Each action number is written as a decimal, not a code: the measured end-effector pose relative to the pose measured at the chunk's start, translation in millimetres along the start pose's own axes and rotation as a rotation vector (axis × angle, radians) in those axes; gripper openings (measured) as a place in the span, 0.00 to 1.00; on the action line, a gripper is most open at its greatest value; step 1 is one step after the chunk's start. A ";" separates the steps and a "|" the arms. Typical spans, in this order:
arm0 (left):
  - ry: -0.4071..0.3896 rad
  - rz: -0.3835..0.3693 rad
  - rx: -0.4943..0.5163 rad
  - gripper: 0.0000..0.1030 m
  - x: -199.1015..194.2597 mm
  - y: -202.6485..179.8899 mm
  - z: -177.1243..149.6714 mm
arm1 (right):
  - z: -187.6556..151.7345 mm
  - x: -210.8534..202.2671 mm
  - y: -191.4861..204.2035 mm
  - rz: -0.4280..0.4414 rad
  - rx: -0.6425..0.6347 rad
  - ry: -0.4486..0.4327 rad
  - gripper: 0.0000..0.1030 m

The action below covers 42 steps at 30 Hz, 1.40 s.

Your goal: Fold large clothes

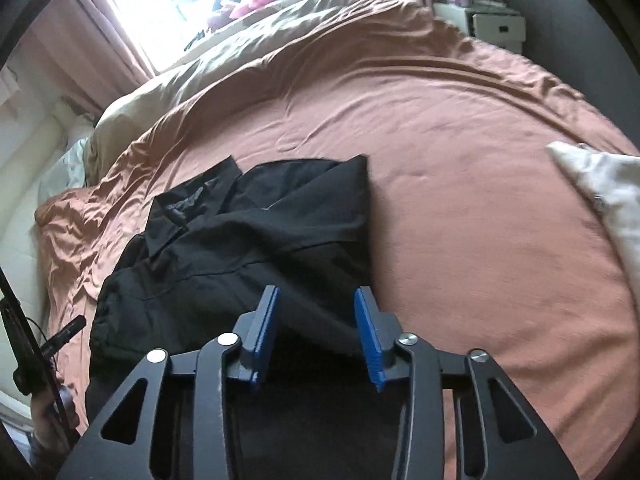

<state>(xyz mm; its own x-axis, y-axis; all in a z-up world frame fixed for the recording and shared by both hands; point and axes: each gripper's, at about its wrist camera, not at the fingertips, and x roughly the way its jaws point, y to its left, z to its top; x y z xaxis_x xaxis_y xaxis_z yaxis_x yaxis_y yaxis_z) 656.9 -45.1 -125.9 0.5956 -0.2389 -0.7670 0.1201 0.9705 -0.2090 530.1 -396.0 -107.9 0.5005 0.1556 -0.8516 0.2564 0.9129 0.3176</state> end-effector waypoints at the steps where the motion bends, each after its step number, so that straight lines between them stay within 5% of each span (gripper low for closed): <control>1: 0.007 -0.007 0.015 0.72 5.0 -3.0 0.9 | 0.4 9.0 4.8 0.002 -0.015 0.015 0.34; 4: 0.052 -0.002 0.043 0.72 23.4 -5.5 -1.3 | 7.2 36.4 10.3 -0.015 -0.039 0.065 0.34; 10: 0.169 0.133 0.045 0.71 53.2 20.3 -30.8 | -0.7 66.9 4.3 -0.158 -0.162 0.094 0.31; 13: 0.161 0.084 0.012 0.70 45.8 33.5 -34.1 | -0.7 63.2 -3.4 -0.204 -0.170 0.096 0.31; 16: 0.167 0.110 0.004 0.65 31.8 32.0 -30.2 | 1.0 56.7 -3.9 -0.242 -0.150 0.099 0.31; 23: 0.039 0.069 0.005 0.65 -38.5 35.1 -33.0 | -17.3 8.5 -6.6 -0.159 -0.140 0.049 0.32; 28: 0.024 0.068 -0.022 0.65 -81.1 42.7 -46.9 | -43.3 -15.9 -14.2 -0.142 -0.146 0.086 0.34; 29: 0.024 0.070 -0.024 0.65 -84.7 44.8 -47.6 | -44.5 -22.3 -14.4 -0.141 -0.152 0.085 0.37; 31: 0.019 0.093 -0.022 0.67 -100.5 45.3 -56.4 | -55.9 -40.5 -11.7 -0.136 -0.163 0.064 0.59; 32: 0.014 0.107 -0.018 0.71 -106.2 44.8 -59.2 | -56.9 -48.4 -10.1 -0.132 -0.166 0.050 0.79; 33: 0.004 0.123 -0.018 0.77 -114.8 45.0 -63.9 | -62.5 -58.7 -9.4 -0.131 -0.171 0.028 0.86; 38: -0.105 0.114 -0.043 1.00 -165.8 47.4 -86.4 | -95.4 -99.6 -14.4 -0.131 -0.180 -0.045 0.87; 42: -0.173 0.068 -0.051 1.00 -203.2 44.8 -104.8 | -115.4 -127.6 -18.6 -0.110 -0.186 -0.077 0.96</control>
<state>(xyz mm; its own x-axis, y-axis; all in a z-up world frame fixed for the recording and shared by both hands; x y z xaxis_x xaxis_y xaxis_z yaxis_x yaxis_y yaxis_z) 458.1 43.5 -43.1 0.7292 -0.1592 -0.6656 0.0368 0.9803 -0.1941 366.0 -389.3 -53.2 0.5418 0.0288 -0.8400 0.1599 0.9776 0.1366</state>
